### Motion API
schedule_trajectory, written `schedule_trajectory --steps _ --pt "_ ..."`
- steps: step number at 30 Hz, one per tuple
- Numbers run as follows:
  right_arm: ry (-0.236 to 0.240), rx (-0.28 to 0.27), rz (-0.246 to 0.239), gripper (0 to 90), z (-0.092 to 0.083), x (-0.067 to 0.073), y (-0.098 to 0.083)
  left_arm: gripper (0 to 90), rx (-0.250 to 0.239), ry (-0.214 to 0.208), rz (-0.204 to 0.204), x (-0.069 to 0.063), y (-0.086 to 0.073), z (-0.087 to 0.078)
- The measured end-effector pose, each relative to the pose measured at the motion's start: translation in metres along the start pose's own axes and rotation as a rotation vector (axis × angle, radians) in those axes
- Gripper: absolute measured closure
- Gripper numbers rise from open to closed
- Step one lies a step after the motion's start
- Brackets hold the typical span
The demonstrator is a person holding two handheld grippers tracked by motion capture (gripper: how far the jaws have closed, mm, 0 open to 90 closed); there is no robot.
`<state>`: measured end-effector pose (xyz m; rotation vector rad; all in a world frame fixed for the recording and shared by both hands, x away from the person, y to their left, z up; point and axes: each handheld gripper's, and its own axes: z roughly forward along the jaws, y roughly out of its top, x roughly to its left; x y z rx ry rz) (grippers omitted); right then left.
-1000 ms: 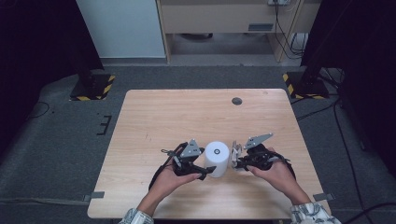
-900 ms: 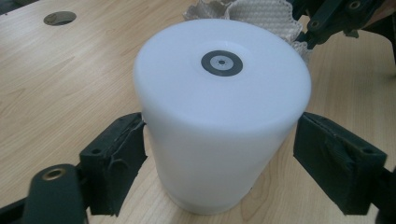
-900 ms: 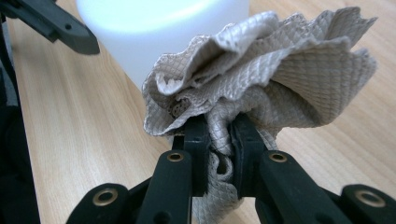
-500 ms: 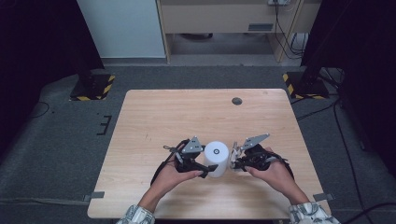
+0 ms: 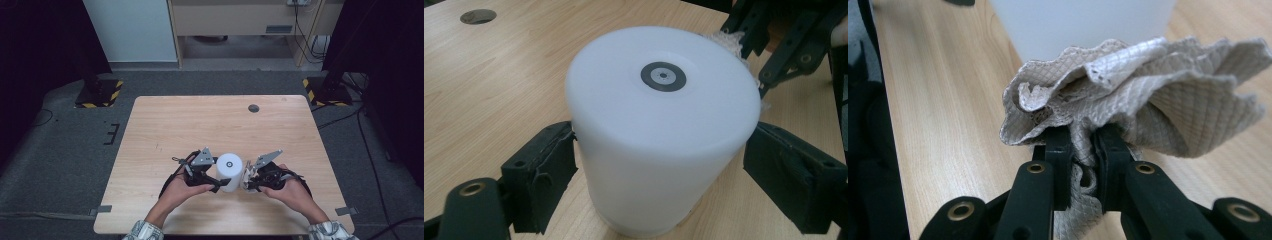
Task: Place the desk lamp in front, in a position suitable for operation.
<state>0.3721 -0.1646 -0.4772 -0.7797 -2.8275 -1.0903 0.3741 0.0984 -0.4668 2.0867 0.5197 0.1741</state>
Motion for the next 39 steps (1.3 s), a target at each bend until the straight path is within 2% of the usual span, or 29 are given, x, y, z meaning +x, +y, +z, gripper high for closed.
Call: schedule_trajectory --steps 4,5,8,10,13,16,20,31,35,39 --pt "-0.02 -0.031 -0.002 79.9 -0.01 -0.002 0.005 13.4 0.0 0.0 0.001 0.0 0.0 0.0" --pt "-0.035 -0.065 0.0 79.9 -0.02 -0.003 0.011 13.4 -0.001 0.001 0.0 0.0 0.0 -0.001" --pt "-0.054 -0.103 0.001 79.9 -0.027 -0.007 0.017 13.5 -0.001 0.001 0.0 0.0 0.0 -0.001" --pt "-0.058 -0.109 0.008 79.9 -0.028 -0.009 0.02 13.6 -0.002 0.002 -0.002 0.0 -0.001 -0.001" --pt "-0.055 -0.093 0.01 79.9 -0.023 -0.012 0.02 13.6 -0.002 0.001 -0.003 0.0 -0.001 -0.001" --pt "-0.041 -0.056 0.028 79.9 -0.01 -0.017 0.013 13.5 -0.001 0.001 -0.005 0.0 -0.001 0.0" --pt "-0.037 -0.047 0.038 79.9 -0.005 -0.02 0.01 13.4 -0.001 0.0 -0.004 0.0 -0.001 0.0" --pt "-0.06 -0.074 0.023 80.0 -0.013 -0.034 0.037 13.5 0.001 0.003 -0.003 -0.001 -0.001 -0.001" --pt "-0.051 -0.084 0.034 80.0 -0.008 -0.039 0.042 13.0 0.001 0.002 -0.003 -0.001 -0.001 -0.001" --pt "-0.041 -0.053 0.056 80.1 0.005 -0.043 0.04 12.5 0.001 0.001 -0.005 -0.002 -0.001 0.0"
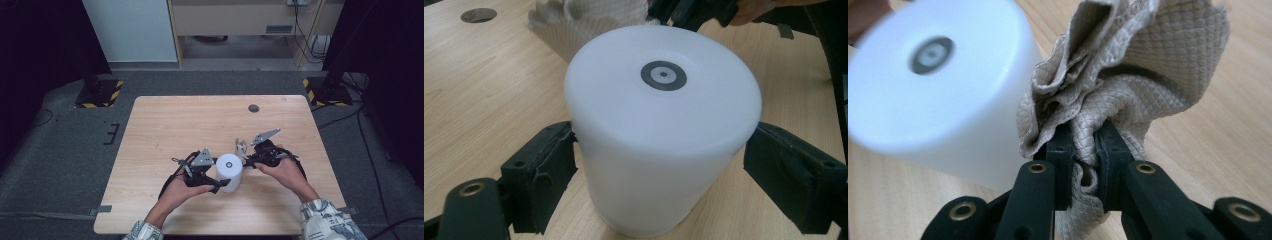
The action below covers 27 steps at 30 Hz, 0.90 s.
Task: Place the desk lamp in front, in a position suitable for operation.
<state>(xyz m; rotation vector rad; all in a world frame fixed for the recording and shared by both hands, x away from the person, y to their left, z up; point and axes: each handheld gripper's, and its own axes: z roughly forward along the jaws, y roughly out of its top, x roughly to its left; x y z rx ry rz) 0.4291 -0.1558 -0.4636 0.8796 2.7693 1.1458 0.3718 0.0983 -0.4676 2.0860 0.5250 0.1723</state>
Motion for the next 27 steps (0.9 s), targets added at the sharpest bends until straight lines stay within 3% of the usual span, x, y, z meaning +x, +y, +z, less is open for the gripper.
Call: schedule_trajectory --steps 7,11,15,19,27 --pt "0.004 0.061 0.006 80.0 0.016 -0.003 -0.018 12.3 0.003 -0.001 0.002 -0.001 -0.001 0.001" --pt "0.006 0.067 0.008 80.0 0.018 -0.002 -0.022 12.7 0.005 -0.003 0.005 -0.003 -0.002 0.0" --pt "-0.012 0.045 0.012 80.0 0.011 -0.003 -0.023 11.8 -0.008 0.0 -0.006 -0.005 -0.002 -0.003" --pt "-0.044 0.017 0.019 80.0 -0.006 -0.006 -0.02 9.4 0.01 0.01 0.01 -0.008 -0.009 -0.015" --pt "-0.1 0.0 0.042 79.9 -0.022 -0.018 -0.016 9.2 0.027 0.045 -0.01 0.0 -0.023 -0.035"
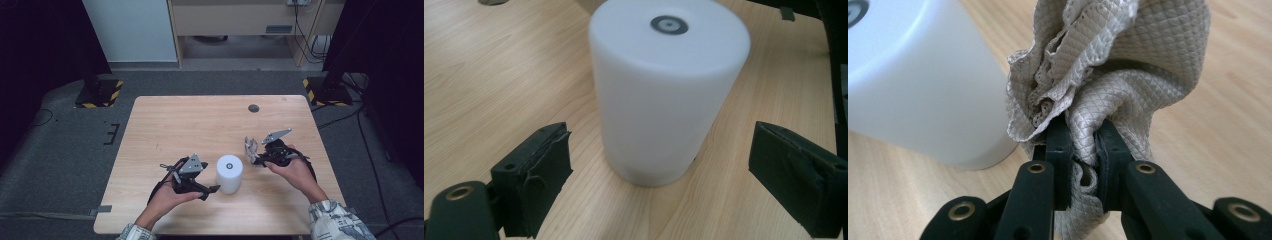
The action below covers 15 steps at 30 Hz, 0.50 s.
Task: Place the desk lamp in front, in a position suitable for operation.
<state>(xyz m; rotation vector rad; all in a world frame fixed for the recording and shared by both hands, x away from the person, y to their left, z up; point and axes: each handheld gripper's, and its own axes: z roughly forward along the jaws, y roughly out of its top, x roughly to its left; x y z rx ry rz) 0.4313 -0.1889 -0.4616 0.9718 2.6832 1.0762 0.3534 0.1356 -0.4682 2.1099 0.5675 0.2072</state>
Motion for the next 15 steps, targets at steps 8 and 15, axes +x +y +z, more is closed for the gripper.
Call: schedule_trajectory --steps 8,15 --pt "-0.073 0.009 0.041 79.9 0.019 -0.02 0.024 9.2 0.016 0.107 -0.092 0.028 -0.021 -0.011" --pt "-0.101 0.029 0.053 79.7 0.034 -0.027 0.034 9.6 0.045 0.163 -0.136 0.04 -0.032 -0.016"
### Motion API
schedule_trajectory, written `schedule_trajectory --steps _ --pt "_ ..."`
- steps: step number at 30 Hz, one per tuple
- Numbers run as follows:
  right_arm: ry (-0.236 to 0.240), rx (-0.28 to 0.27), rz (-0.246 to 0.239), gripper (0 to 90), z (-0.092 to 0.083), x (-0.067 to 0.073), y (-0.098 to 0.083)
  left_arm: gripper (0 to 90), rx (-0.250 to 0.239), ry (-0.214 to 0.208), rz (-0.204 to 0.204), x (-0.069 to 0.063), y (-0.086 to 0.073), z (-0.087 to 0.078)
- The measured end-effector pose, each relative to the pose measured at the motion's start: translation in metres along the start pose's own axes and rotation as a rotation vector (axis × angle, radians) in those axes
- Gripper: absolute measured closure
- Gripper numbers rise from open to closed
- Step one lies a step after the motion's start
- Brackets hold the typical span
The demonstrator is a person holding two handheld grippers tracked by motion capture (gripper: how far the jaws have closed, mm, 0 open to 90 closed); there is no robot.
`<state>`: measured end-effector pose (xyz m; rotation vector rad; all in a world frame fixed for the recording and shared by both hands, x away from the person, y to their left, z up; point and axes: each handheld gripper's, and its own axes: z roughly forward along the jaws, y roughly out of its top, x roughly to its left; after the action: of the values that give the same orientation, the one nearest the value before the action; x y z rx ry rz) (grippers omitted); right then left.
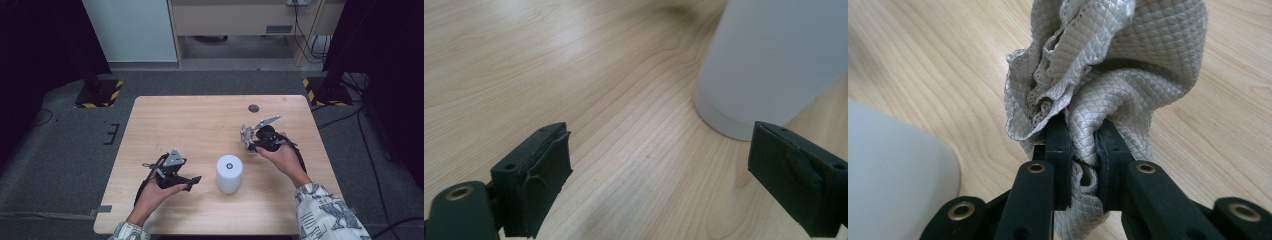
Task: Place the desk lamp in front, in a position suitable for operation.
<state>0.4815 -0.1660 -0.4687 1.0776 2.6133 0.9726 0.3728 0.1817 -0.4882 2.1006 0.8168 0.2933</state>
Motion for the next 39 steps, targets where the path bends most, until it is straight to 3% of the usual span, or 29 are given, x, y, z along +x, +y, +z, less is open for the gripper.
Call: schedule_trajectory --steps 12,28,30,39 --pt "-0.007 0.025 -0.035 79.8 0.009 0.002 0.0 9.9 0.01 0.015 -0.001 0.0 0.0 0.003" --pt "0.012 0.042 -0.009 79.9 0.029 -0.004 0.009 10.4 0.025 0.044 -0.012 0.004 -0.002 0.005" --pt "0.018 0.044 -0.008 79.9 0.03 -0.004 0.014 10.5 0.026 0.046 -0.014 0.005 -0.002 0.004" --pt "0.054 0.084 -0.092 79.8 0.046 0.009 0.056 10.7 0.028 0.063 -0.021 0.011 -0.003 0.003"
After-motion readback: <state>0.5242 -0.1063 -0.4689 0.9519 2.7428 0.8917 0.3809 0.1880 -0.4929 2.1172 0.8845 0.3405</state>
